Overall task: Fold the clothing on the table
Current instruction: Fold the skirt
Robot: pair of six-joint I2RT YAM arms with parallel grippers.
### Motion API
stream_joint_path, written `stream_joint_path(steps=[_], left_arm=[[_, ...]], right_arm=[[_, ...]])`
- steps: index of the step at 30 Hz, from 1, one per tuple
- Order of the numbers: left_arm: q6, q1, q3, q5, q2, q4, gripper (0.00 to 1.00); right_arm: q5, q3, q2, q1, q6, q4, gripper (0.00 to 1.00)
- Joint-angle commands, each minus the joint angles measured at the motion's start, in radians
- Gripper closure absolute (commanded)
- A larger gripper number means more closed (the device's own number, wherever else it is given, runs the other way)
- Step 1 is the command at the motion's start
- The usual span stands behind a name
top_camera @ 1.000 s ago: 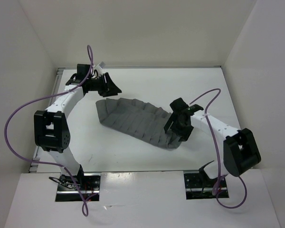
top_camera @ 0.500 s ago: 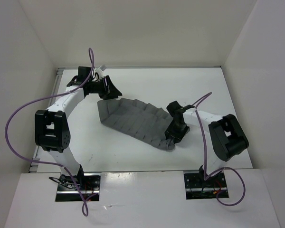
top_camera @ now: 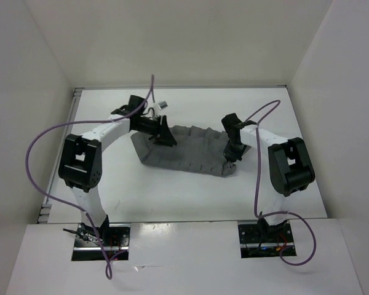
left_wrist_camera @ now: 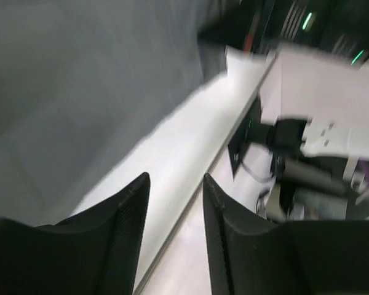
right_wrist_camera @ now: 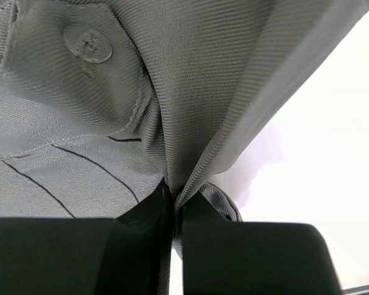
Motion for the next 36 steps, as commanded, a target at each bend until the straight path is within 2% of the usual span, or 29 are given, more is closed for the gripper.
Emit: stream_joint_path(steps=[1,3,4,6,11,16,19,28,33,36], left_arm=[[0.125,-0.103,0.060,0.064,0.064,-0.079,0.54],[0.125,-0.166,0.082,0.016,0.116,-0.090,0.71],[0.114,-0.199,0.112,-0.031,0.136,-0.103,0.85],[0.094,-0.226,0.143,-0.067,0.180,-0.114,0.90],[0.005,-0.270,0.218,-0.153,0.233,-0.067,0.91],[-0.005,-0.270,0.318,-0.274,0.338,-0.103,0.94],[-0.005,-0.270,0.353,-0.291,0.429,-0.113,0.95],[-0.005,-0.345,0.343,-0.452,0.503,-0.152,0.95],[-0.015,-0.397,0.402,-0.428,0.559,-0.152,0.95],[-0.015,-0.431,0.506,-0.389,0.602,-0.172,0.95]], right_arm=[[0.079,0.072,0.017,-0.044,-0.103,-0.003,1.00],[0.068,0.091,0.026,-0.044,-0.123,-0.003,1.00],[0.068,0.103,0.035,-0.044,-0.123,-0.003,1.00],[0.045,0.114,0.035,-0.044,-0.123,-0.003,1.00],[0.007,0.123,0.035,-0.044,-0.132,0.015,1.00],[-0.003,0.123,0.035,-0.044,-0.141,0.015,1.00],[-0.024,0.123,0.003,-0.044,-0.150,0.015,1.00],[-0.111,0.253,-0.126,-0.044,-0.150,-0.034,1.00],[-0.211,0.351,-0.238,-0.044,-0.150,-0.043,1.00],[-0.305,0.379,-0.250,-0.044,-0.141,-0.025,1.00]])
